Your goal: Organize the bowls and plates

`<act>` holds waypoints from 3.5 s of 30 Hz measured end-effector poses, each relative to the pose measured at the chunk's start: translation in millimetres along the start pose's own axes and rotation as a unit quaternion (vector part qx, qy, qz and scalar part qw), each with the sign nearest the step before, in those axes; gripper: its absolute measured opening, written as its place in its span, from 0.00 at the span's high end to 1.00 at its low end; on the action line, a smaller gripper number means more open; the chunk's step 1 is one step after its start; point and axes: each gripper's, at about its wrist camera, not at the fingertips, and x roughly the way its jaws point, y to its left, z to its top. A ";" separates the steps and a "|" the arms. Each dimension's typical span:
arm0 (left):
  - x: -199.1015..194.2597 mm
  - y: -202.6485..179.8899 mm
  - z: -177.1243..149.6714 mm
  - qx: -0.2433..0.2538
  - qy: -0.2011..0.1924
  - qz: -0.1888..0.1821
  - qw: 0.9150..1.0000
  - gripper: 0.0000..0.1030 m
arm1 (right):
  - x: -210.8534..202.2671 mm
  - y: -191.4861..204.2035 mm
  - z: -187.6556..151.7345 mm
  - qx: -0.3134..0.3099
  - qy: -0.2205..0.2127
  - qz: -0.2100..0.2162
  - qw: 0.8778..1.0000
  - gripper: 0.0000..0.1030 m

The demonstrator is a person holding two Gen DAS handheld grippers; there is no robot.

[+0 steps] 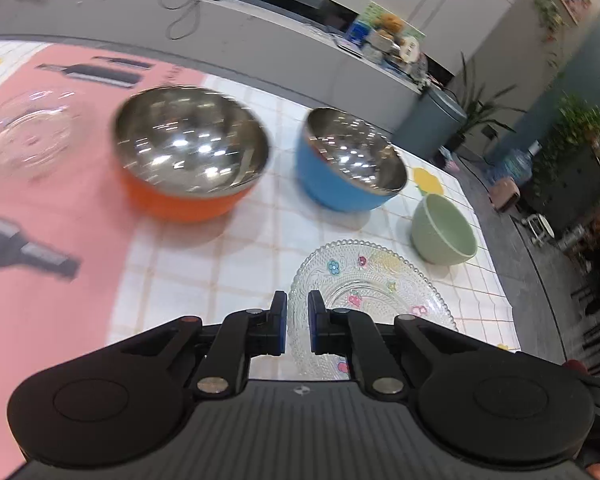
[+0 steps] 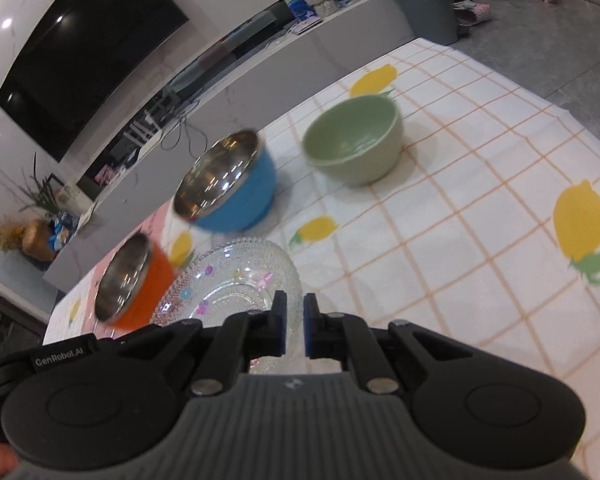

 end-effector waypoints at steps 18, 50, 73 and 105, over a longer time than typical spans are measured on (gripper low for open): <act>-70.0 91.0 -59.8 -0.087 -0.014 0.042 0.995 0.90 | -3.6 72.3 -83.4 -0.104 0.082 0.043 0.990 0.94; -58.5 76.4 -77.7 0.010 -0.008 0.101 0.995 0.89 | 14.0 84.4 -98.0 -0.191 0.089 -0.011 0.977 0.95; -78.3 64.2 -62.9 0.074 -0.021 0.119 0.990 0.82 | 0.9 92.2 -85.6 -0.190 0.080 -0.022 0.978 0.69; -54.9 219.0 101.9 0.031 -0.062 0.134 0.989 0.54 | 139.0 269.3 -65.7 -0.256 0.116 0.026 0.959 0.57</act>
